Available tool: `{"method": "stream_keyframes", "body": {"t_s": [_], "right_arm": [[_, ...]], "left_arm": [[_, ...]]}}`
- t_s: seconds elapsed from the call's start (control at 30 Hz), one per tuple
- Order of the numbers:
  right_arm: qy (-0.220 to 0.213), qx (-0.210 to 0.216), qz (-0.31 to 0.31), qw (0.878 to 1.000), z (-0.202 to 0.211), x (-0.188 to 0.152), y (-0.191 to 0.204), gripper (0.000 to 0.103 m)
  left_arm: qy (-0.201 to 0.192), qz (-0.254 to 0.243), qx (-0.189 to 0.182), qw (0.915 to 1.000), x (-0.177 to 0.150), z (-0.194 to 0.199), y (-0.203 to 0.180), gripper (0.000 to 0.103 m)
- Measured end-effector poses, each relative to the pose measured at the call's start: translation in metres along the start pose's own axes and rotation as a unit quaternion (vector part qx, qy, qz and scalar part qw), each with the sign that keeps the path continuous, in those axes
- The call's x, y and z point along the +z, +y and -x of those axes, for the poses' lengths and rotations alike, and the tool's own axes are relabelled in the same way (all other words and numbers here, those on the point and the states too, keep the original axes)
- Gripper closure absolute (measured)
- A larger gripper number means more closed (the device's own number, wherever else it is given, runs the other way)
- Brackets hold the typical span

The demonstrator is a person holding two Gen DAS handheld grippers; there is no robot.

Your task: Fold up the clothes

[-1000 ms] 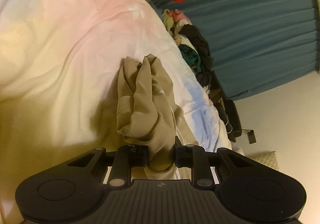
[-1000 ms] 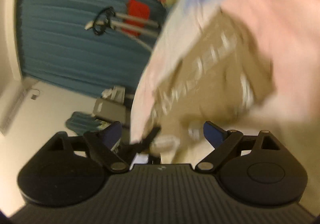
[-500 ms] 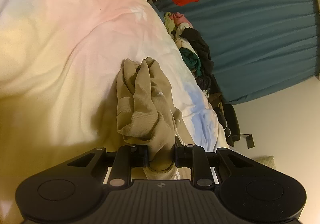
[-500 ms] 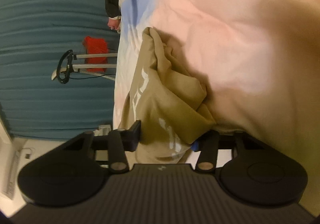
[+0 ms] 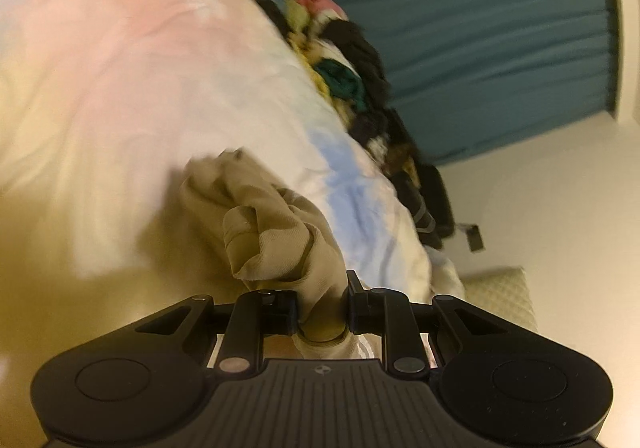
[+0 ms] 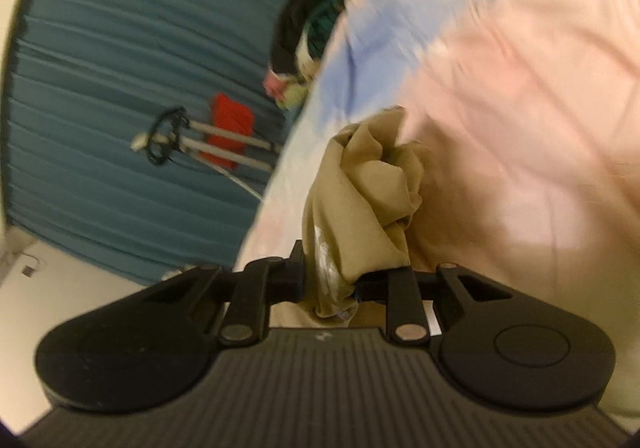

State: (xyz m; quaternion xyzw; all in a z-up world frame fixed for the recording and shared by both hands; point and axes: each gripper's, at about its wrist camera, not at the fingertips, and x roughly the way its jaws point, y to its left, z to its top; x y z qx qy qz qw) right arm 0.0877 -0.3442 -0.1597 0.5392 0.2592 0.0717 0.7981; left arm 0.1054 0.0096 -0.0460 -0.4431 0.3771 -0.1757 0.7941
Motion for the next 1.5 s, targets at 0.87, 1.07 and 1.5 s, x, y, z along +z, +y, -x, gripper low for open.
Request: {"method": "stream_keyframes", "body": {"t_s": [0.87,1.07,1.5], "right_arm": [[-0.112,-0.073,0.02,0.991,-0.069,0.278,-0.019,0.078],[-0.044,-0.136,-0.029,0.989,-0.092,0.214,-0.116,0.078],[-0.004,-0.233,0.068,0.97,-0.048,0.204,-0.033,0.075]], "left_arm": [[0.043,-0.135,0.014,0.9899,0.034,-0.332,-0.182,0.079],[0.099,-0.164,0.069,0.9791,-0.009,-0.338,-0.088,0.077],[0.084,-0.282,0.101,0.9504,-0.026,-0.264,-0.153,0.057]]}}
